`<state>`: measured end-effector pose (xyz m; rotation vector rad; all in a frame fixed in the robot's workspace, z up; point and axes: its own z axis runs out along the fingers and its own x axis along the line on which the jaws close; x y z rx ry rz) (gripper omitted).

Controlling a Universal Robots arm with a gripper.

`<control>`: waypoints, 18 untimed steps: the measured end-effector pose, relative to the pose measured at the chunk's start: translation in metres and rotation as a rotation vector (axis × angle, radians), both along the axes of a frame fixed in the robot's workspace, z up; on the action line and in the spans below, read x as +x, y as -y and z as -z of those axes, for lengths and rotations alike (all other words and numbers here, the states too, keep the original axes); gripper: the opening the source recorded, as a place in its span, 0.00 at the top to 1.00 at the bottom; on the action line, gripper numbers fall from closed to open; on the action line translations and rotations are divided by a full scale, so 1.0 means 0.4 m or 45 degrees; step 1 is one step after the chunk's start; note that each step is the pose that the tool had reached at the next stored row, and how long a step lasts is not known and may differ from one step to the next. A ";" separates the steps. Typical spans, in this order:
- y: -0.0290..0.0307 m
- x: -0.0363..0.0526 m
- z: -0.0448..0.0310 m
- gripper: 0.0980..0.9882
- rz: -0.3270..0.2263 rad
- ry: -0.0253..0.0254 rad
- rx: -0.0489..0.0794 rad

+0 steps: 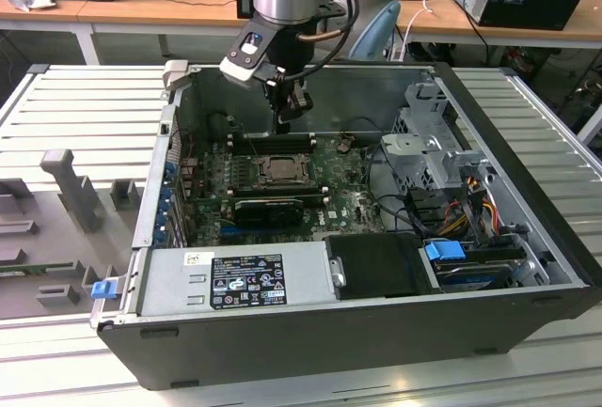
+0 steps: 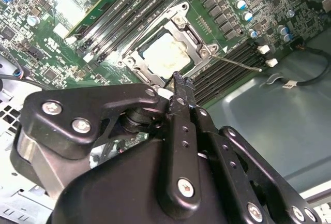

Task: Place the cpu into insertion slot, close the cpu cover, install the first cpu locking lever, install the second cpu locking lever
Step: 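Install the first cpu locking lever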

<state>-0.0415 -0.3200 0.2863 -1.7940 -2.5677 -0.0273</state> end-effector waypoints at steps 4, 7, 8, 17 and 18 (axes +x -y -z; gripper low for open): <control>0.000 0.000 0.000 0.99 -0.030 0.0000 0.000; 0.000 0.000 0.000 0.99 -0.044 0.0000 0.000; 0.000 0.000 0.000 0.99 -0.049 0.0000 0.000; 0.000 0.000 0.000 0.99 -0.096 0.0000 0.000; 0.000 0.000 0.000 0.99 -0.104 0.0000 0.000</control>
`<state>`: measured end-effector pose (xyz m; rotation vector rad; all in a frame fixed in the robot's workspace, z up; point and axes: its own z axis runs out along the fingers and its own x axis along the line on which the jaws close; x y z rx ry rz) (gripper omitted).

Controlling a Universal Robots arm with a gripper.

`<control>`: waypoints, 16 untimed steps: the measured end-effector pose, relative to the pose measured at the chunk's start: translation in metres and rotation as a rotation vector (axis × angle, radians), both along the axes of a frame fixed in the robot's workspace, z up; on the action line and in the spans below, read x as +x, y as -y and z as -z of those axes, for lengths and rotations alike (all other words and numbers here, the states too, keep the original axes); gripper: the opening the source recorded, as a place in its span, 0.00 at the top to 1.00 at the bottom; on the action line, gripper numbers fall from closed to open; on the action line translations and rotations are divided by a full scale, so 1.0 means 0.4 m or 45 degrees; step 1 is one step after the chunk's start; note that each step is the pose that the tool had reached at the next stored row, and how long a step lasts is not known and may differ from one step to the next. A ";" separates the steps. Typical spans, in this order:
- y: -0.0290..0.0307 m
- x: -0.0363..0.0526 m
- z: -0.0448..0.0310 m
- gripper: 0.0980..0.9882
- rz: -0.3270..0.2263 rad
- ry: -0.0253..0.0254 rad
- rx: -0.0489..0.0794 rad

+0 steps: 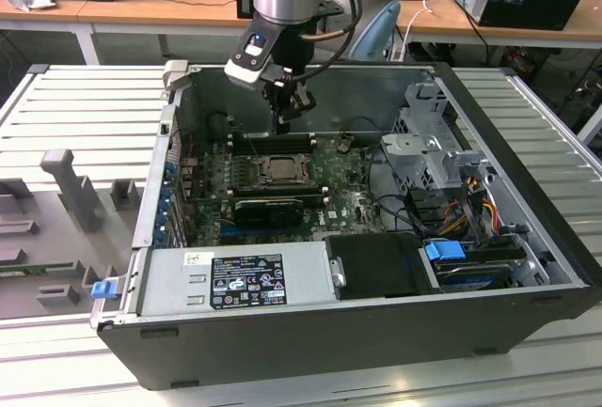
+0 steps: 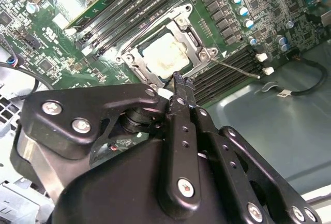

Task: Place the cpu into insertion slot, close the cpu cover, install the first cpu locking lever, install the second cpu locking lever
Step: 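Install the first cpu locking lever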

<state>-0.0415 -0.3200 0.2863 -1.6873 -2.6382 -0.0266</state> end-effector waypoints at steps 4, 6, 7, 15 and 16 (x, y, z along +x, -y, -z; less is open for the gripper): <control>0.000 0.000 0.000 0.99 -0.025 0.0000 0.000; 0.000 0.000 0.000 0.99 -0.034 0.0000 0.000; 0.000 0.000 0.000 0.99 -0.038 0.0000 0.000; 0.000 0.000 0.000 0.99 -0.074 0.0000 0.000; 0.000 0.000 0.000 0.99 -0.080 0.0000 0.000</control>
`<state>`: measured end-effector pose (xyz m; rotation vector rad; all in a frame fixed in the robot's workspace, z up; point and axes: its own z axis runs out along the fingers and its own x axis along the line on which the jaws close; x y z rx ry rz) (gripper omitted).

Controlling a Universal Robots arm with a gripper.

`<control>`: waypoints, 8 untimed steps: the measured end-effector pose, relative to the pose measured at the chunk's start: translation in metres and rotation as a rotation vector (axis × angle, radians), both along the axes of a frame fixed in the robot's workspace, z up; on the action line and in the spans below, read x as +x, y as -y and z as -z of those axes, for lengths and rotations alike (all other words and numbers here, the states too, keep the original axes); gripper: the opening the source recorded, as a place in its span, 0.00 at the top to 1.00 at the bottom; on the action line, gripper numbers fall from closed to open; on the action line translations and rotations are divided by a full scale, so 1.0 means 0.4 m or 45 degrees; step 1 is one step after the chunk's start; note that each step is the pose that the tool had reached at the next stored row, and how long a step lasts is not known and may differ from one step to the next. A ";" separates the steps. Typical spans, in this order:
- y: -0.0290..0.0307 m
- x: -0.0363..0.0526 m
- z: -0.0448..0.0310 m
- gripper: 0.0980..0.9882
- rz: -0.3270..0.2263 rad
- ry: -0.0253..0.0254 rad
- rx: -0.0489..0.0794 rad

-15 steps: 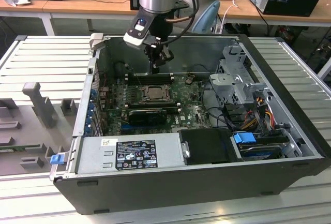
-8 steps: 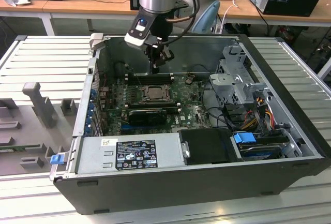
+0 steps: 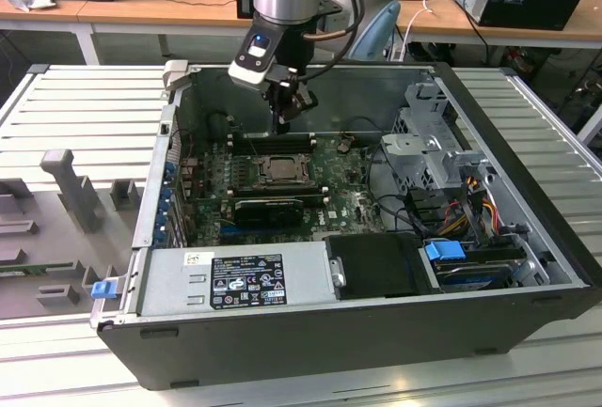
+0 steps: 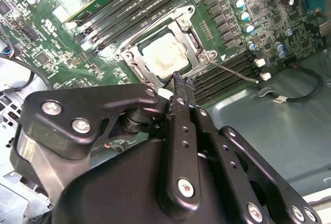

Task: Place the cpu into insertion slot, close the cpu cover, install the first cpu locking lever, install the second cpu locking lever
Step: 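Install the first cpu locking lever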

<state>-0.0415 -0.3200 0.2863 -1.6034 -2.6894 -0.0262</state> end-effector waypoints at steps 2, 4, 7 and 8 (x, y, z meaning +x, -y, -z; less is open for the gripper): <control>0.000 0.000 0.000 0.99 -0.012 0.0000 0.000; 0.000 0.000 0.000 0.99 -0.021 0.0000 0.000; 0.000 0.000 0.000 0.99 -0.048 0.0000 0.000; 0.000 0.000 0.000 0.99 -0.062 0.0001 0.000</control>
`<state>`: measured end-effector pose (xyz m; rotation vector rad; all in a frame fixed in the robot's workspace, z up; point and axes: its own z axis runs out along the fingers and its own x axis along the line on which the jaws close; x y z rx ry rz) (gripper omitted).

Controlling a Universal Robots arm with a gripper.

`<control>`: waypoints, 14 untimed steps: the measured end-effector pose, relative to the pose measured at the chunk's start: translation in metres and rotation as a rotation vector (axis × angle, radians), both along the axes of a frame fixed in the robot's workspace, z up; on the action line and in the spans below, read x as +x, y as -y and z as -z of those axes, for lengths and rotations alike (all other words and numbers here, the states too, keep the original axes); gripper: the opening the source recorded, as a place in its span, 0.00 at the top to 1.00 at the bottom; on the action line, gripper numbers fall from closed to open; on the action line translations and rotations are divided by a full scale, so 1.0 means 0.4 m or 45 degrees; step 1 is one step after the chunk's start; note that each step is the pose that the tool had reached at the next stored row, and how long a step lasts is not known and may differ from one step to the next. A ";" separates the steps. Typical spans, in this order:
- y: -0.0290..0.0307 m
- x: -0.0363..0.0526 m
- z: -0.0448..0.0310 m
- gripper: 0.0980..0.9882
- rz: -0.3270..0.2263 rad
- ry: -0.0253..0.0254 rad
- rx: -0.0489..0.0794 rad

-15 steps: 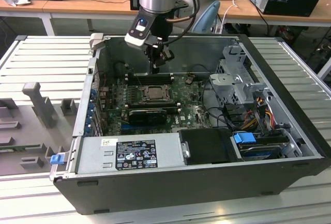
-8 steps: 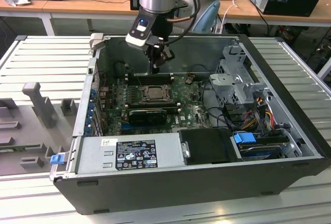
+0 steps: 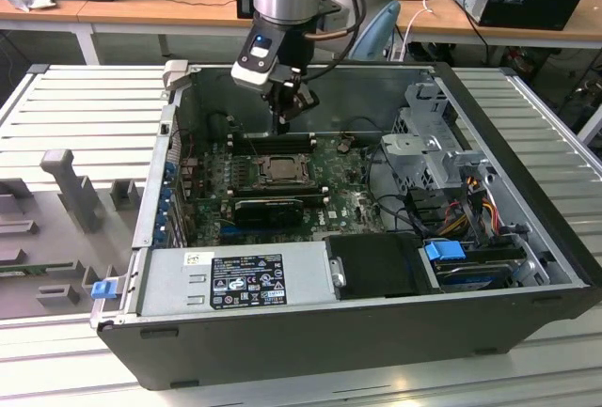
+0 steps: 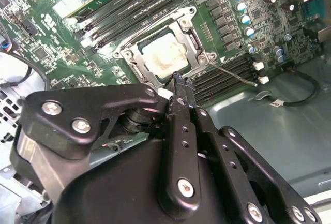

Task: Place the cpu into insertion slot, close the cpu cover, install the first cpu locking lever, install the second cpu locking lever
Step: 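Install the first cpu locking lever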

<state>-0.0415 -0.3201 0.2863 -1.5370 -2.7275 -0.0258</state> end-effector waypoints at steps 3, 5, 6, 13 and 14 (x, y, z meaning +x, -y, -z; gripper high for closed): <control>0.000 0.000 0.000 0.99 -0.071 0.0000 0.000; 0.000 0.000 0.000 0.99 -0.102 0.0000 0.000; 0.000 0.000 0.000 0.99 -0.115 -0.0001 0.000; 0.000 0.000 0.000 0.99 -0.204 -0.0001 0.000; 0.000 0.000 0.000 0.99 -0.211 -0.0001 0.000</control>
